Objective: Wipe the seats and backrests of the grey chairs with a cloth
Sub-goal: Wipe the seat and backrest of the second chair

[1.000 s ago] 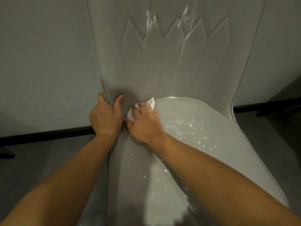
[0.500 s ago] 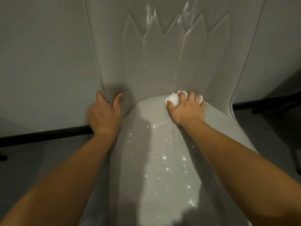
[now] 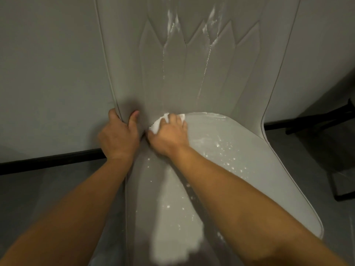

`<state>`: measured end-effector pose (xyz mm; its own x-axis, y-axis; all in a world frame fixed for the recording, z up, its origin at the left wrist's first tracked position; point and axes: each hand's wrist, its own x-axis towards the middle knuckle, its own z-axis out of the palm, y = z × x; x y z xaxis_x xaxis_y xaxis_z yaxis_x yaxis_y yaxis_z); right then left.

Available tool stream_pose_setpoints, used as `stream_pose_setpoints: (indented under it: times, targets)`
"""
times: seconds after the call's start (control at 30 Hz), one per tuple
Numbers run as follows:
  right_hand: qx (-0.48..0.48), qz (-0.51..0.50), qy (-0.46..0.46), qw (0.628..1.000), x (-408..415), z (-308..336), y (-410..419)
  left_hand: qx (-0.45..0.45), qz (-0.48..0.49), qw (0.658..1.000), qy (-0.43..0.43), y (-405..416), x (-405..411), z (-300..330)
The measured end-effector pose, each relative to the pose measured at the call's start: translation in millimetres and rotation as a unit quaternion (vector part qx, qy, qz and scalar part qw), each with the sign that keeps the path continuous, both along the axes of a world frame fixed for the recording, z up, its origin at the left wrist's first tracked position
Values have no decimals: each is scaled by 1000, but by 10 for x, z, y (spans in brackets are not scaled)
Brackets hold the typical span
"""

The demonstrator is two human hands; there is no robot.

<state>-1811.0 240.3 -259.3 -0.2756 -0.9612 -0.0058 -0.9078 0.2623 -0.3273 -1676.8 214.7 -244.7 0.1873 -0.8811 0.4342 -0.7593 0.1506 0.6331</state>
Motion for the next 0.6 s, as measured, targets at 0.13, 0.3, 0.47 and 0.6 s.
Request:
stream_pose_setpoints:
  times: [0.13,0.3,0.47,0.6]
  targets:
    - [1,64,11,998,-78,23,35,8,-3,1000,-4,-9,-1,18]
    - [-17,203,16,979,-129,8,194,9,-4,1000,2,-9,-3,9]
    - [-24,242,26,970,-314,18,178,30,-4,1000,-3,-13,-4,4]
    - [0,195,59,979,-498,15,84,26,0,999,-24,-13,2,17]
